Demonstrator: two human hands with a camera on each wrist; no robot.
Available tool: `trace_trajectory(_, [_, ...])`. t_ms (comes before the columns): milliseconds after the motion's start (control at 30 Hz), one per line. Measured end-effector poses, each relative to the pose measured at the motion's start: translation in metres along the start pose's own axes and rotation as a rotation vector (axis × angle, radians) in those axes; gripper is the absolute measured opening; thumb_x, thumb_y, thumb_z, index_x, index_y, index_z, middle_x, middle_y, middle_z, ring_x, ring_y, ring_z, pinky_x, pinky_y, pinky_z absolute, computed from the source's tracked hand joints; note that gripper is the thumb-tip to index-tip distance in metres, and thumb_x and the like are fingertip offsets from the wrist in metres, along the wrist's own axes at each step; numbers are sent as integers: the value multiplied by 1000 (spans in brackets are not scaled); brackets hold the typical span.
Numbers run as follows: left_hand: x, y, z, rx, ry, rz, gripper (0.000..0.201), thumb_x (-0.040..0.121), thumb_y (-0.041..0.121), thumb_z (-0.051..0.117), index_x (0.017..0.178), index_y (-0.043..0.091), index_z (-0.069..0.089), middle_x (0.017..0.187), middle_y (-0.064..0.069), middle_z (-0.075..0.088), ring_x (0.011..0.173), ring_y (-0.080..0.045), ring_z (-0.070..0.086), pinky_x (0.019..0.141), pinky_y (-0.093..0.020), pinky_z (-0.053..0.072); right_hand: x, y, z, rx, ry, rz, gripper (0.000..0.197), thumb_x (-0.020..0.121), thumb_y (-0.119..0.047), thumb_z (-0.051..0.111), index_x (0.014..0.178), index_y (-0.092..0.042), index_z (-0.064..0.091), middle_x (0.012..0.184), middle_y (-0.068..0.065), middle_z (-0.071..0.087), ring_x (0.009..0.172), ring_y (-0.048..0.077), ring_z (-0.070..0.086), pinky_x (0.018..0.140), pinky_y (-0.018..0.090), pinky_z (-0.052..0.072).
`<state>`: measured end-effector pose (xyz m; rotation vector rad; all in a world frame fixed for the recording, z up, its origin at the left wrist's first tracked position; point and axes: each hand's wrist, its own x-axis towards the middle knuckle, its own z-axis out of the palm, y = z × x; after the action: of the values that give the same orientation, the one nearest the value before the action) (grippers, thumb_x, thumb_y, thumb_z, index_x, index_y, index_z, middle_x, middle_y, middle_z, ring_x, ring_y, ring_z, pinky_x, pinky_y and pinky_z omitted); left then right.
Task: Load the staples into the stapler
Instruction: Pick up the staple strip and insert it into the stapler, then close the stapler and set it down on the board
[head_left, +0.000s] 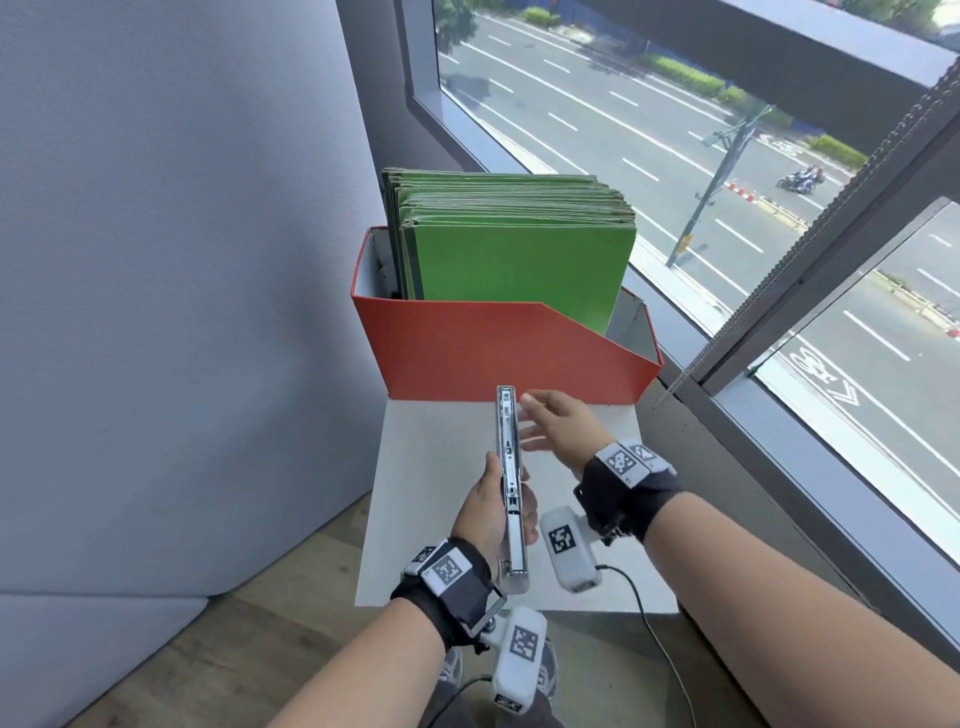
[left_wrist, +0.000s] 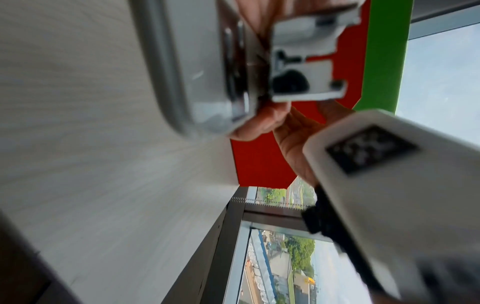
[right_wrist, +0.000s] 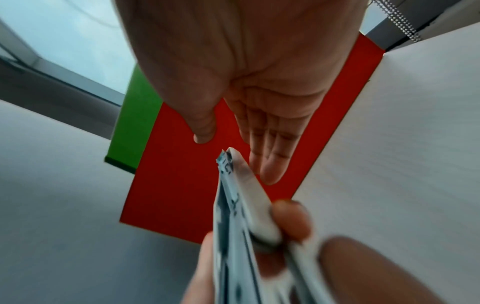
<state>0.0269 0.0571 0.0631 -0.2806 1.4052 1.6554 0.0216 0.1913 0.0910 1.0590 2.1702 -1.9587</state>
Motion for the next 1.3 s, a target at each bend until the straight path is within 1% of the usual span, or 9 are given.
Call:
trace_trajectory(100, [-10, -7, 2, 34, -23, -29, 51, 97, 52, 28, 81, 13, 55, 41, 1, 49, 33, -15, 39, 38, -20, 33, 12, -6, 0, 123, -47, 57, 43, 97, -24, 47, 134, -2, 43, 105, 16, 62, 69, 24, 61, 73, 42, 55])
trace_trajectory(200, [-13, -11, -1, 0, -54, -67, 53, 95, 54, 29, 77, 12, 57, 41, -1, 50, 34, -16, 40, 39, -19, 34, 15, -9, -2, 148, -51, 81, 31, 98, -16, 44, 119, 5, 55, 87, 19, 66, 73, 32, 62, 77, 46, 54])
trace_trajectory(367, [-13, -13, -5, -30, -76, -79, 56, 94, 57, 30, 74, 11, 56, 48, -4, 43, 37, -15, 36, 40, -19, 31, 17, -9, -5, 205, -111, 129, 28, 98, -9, 45, 98, 12, 63, 78, 19, 64, 66, 31, 63, 60, 33, 60])
trace_trajectory(433, [-11, -14, -6, -48, -79, -84, 57, 95, 55, 30, 73, 10, 57, 48, -5, 43, 37, -15, 37, 40, -19, 32, 17, -10, -6, 215, -119, 156, 29, 98, -8, 45, 101, 15, 62, 77, 20, 64, 66, 31, 63, 55, 30, 60])
trace_trajectory(633, [-6, -38, -20, -124, -135, -151, 51, 97, 47, 32, 87, 7, 62, 55, -4, 53, 43, -14, 46, 42, -25, 41, 29, -14, -14, 159, -53, 175, 26, 95, -4, 48, 104, 18, 59, 78, 21, 65, 76, 35, 64, 86, 53, 55])
trace_trajectory(766, [-3, -45, -21, -157, -122, -201, 49, 98, 44, 32, 86, 6, 62, 56, -3, 52, 43, -12, 46, 40, -22, 39, 26, -15, -16, 58, -22, 82, 21, 95, -8, 51, 95, 7, 65, 95, 25, 70, 92, 41, 67, 91, 54, 53])
trace_trajectory(933, [3, -38, -15, -203, -71, -239, 49, 99, 42, 30, 80, 8, 60, 51, -1, 51, 38, -11, 45, 38, -19, 36, 17, -10, -16, -165, 31, -181, 24, 92, -26, 56, 103, -11, 72, 96, 10, 76, 86, 28, 72, 86, 47, 58])
trace_trajectory(1100, [10, -30, -11, -197, -60, -274, 50, 99, 41, 28, 76, 8, 57, 46, 1, 50, 35, -10, 44, 36, -17, 34, -4, -8, -15, -222, 32, -340, 22, 93, -19, 55, 108, -15, 72, 99, 4, 76, 93, 16, 71, 92, 39, 56])
trace_trajectory(1300, [18, -24, -8, -236, -12, -317, 44, 98, 38, 34, 78, 7, 56, 45, 0, 51, 34, -11, 46, 34, -18, 35, -29, -1, -11, -345, -4, -538, 24, 93, -19, 57, 112, -13, 68, 100, 3, 73, 93, 10, 66, 85, 10, 48])
